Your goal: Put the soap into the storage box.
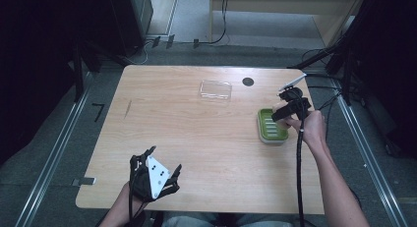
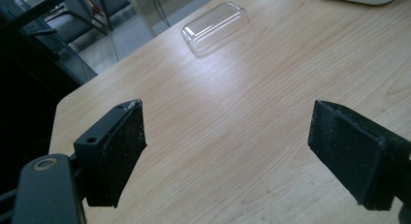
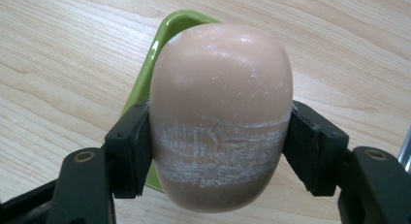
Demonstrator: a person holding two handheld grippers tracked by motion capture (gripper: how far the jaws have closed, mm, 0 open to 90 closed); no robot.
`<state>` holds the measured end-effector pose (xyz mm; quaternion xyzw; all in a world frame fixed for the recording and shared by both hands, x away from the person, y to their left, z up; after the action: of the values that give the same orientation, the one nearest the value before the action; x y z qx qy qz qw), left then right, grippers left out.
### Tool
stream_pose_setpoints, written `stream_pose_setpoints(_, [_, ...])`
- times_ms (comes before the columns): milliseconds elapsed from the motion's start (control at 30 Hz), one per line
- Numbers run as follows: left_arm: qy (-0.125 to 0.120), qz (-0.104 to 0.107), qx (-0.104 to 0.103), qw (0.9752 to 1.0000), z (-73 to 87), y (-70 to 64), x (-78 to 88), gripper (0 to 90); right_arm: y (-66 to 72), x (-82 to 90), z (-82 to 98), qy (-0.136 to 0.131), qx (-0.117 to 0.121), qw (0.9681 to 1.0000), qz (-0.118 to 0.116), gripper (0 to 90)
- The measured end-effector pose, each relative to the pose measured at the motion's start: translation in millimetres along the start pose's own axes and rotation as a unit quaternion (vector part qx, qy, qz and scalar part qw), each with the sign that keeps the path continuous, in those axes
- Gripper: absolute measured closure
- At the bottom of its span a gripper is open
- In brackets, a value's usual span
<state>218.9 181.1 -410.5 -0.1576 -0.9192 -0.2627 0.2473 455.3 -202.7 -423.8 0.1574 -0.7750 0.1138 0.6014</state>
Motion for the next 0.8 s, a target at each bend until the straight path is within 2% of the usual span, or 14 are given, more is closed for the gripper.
stream_pose_setpoints(333, [-0.001, -0.001, -0.001, 1.0000, 0.1, 0.0, 0.2, 14.1, 6.6, -2.9, -2.8, -0.011, -0.004, 0.9999, -0.011, 33.7])
stream_pose_setpoints(600, [-0.001, -0.001, -0.001, 1.0000, 0.1, 0.1, 0.2, 14.1, 10.2, -7.5, -3.7, -0.011, -0.024, 0.9994, -0.020, 33.7])
stream_pose_setpoints(800, [-0.002, -0.001, 0.000, 1.0000, 0.2, 0.3, 0.4, 14.1, 10.0, -10.2, -3.7, -0.011, -0.039, 0.9991, -0.017, 33.7])
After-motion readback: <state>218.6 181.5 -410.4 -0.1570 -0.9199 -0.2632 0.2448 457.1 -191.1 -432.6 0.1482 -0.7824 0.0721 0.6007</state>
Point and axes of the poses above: each handheld gripper's, and its own axes: x roughly backward along the jaws, z roughly out of its underside, y roughly to its left, the point moved 3 cm from there along -x, roughly forward along the jaws, and after that the axes turned 6 degrees about y, right-handed, at the moved point
